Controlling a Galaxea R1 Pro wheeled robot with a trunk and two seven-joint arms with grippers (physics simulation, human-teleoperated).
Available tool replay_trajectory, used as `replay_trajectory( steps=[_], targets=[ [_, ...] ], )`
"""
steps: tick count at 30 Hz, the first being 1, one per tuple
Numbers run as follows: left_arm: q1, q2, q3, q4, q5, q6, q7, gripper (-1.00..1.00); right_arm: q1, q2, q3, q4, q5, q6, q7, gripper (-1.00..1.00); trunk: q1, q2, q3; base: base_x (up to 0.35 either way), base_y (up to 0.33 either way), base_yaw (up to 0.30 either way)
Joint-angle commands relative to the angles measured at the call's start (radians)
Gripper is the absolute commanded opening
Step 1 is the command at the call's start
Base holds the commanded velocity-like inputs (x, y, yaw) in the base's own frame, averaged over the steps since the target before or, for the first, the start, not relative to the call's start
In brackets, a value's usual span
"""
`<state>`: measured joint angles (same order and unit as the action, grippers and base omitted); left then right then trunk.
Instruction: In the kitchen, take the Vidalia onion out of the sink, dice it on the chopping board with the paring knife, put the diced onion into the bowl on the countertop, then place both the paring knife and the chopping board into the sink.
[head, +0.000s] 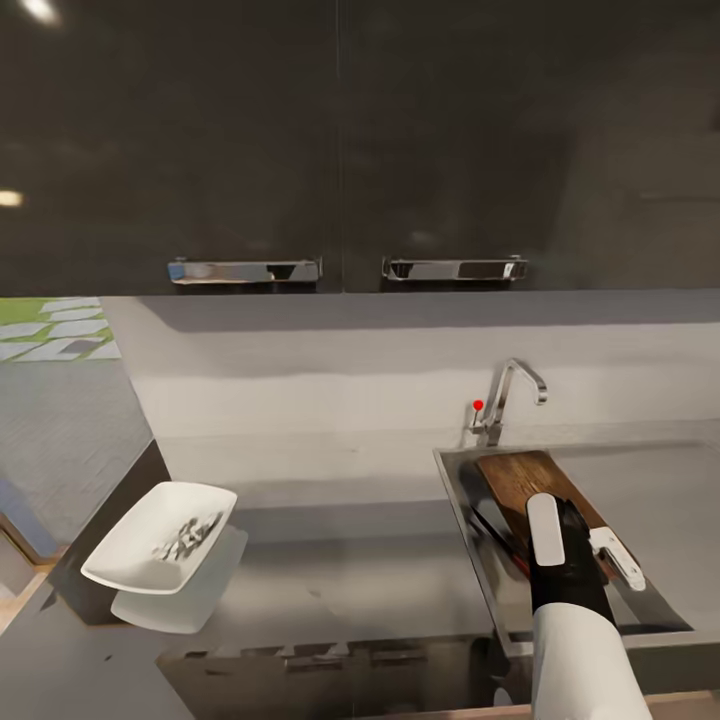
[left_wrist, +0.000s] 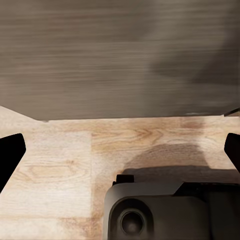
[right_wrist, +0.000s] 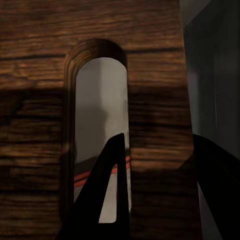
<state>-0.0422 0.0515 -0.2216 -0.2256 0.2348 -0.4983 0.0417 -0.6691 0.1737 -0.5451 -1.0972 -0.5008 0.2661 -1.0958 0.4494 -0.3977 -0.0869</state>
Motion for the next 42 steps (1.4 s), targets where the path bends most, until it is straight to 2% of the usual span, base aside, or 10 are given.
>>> replay_trajectory(
  steps=[1,42],
  targets=[
    [-0.001,0.001,-0.009,0.000,0.006,-0.003,0.004,1.00,-0.001,0.001,-0.003,-0.002,-0.001,0.010,-0.003,-1.00,0.001,-0.002,-0.004,0.000,0.000,0.000],
    [-0.001,0.000,-0.008,0.000,0.006,-0.002,0.004,1.00,-0.001,0.001,-0.003,-0.001,-0.001,0.010,0.001,-1.00,0.001,-0.002,-0.066,0.014,-0.003,0.000]
  ],
)
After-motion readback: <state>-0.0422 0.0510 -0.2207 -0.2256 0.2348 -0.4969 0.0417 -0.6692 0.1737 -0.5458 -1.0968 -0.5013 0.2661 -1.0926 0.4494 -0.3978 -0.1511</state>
